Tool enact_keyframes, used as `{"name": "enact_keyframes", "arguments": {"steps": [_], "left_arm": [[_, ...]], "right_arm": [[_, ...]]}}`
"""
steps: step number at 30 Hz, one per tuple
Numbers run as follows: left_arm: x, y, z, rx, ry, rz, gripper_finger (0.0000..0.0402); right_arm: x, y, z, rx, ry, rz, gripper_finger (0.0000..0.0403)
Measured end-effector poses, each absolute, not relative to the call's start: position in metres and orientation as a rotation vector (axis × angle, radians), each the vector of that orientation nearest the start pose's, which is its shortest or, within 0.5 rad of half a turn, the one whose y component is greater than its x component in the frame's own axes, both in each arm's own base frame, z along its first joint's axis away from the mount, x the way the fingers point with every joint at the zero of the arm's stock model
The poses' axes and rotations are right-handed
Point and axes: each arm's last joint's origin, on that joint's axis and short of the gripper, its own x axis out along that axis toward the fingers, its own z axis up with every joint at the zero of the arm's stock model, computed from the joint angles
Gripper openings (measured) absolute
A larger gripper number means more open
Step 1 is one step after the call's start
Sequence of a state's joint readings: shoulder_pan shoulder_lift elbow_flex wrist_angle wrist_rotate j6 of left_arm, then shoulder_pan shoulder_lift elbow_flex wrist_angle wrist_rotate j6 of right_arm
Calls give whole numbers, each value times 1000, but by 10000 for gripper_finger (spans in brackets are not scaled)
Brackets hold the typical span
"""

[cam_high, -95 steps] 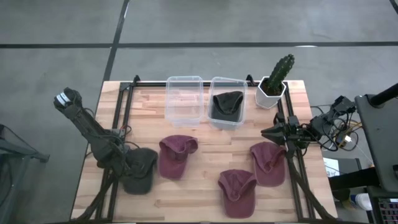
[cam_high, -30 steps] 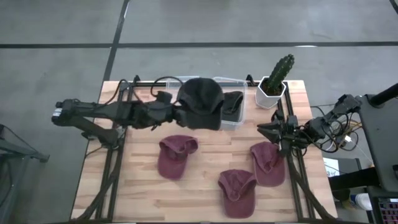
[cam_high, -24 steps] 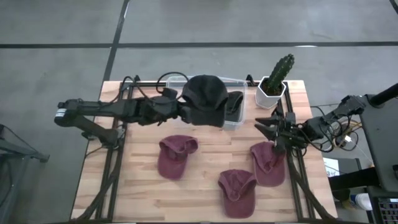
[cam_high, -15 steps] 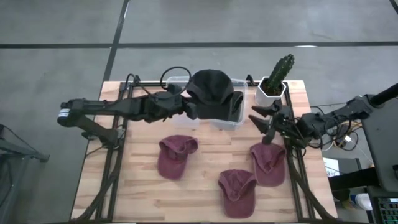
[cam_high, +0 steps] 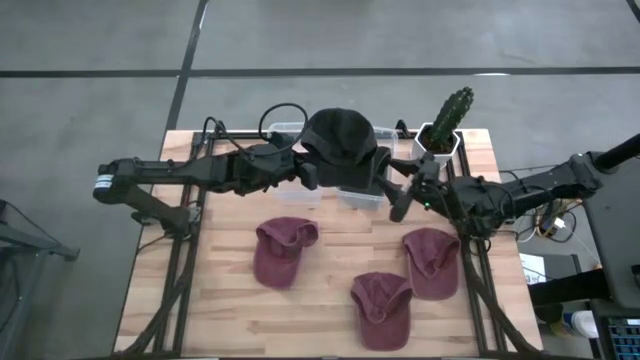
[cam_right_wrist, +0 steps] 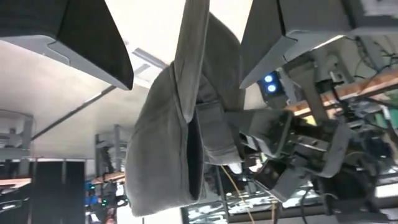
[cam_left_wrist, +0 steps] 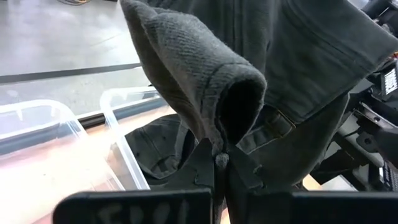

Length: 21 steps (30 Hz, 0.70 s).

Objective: Pick & Place hat
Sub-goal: Put the black cap into the right transparent bin

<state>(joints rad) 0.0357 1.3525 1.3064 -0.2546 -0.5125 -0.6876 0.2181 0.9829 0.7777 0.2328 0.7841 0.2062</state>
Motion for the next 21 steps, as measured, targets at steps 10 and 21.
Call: {"name": "enact_keyframes", "arguments": {"steps": [10, 21], "left_arm": [[299, 25, 382, -574, 104, 616, 8], [299, 24, 382, -565, 115, 597, 7]], "right_arm": [[235, 16, 345, 216, -86, -616, 286], [260, 9, 347, 253, -35, -616, 283]]}}
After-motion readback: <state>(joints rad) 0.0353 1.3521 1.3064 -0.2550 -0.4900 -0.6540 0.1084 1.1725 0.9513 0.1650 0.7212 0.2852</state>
